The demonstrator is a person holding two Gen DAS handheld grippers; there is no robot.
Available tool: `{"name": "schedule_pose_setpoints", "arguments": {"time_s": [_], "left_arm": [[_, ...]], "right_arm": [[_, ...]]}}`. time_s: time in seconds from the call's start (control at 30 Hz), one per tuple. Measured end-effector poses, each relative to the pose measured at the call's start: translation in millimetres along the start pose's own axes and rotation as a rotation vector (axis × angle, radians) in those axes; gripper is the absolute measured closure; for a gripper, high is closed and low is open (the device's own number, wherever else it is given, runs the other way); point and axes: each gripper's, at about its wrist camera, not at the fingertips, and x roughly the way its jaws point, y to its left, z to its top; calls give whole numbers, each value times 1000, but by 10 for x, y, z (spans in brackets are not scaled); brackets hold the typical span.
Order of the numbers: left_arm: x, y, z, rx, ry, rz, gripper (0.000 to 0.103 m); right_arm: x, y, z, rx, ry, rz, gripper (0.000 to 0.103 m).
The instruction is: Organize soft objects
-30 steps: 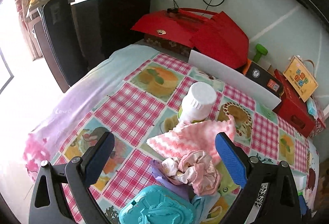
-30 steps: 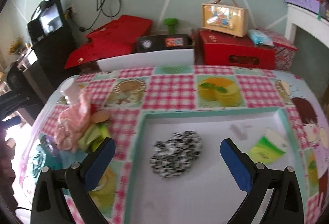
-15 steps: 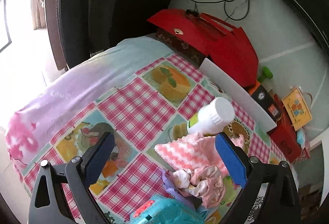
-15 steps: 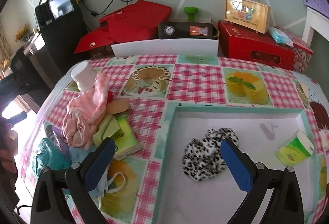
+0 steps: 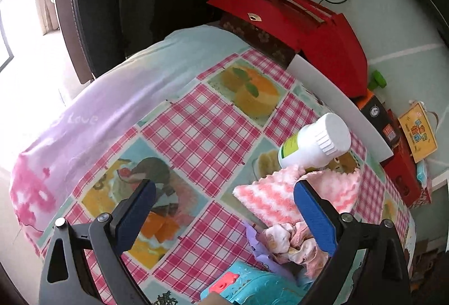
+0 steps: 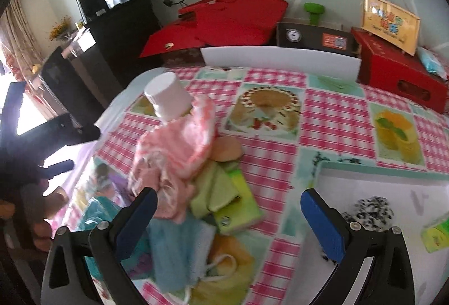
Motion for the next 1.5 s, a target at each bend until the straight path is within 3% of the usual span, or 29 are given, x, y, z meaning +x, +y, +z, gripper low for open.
{"name": "schedule_pose_setpoints", "arguments": {"time_s": [0.23,0.6,1.13,1.33,1.43,1.5], "left_arm": [[96,-30,-7,12,31,-14,5],[273,-55,-44,31,123,45,5],[413,-7,-44,6,190,42,5],[420,-16,-43,12,196,37,5],[428,-24,-47,16,198,38,5],[432,-25,-46,15,198,35,5]], "right_arm": [[165,208,36,-56,45,46,0],[454,403,159,-86,178,118,1],[702,717,228,-237,329,102,30],[813,682,179,-216,357,106,39],[846,651,138,-201,360,117,51],[845,615,118,-187,349,109,53]]}}
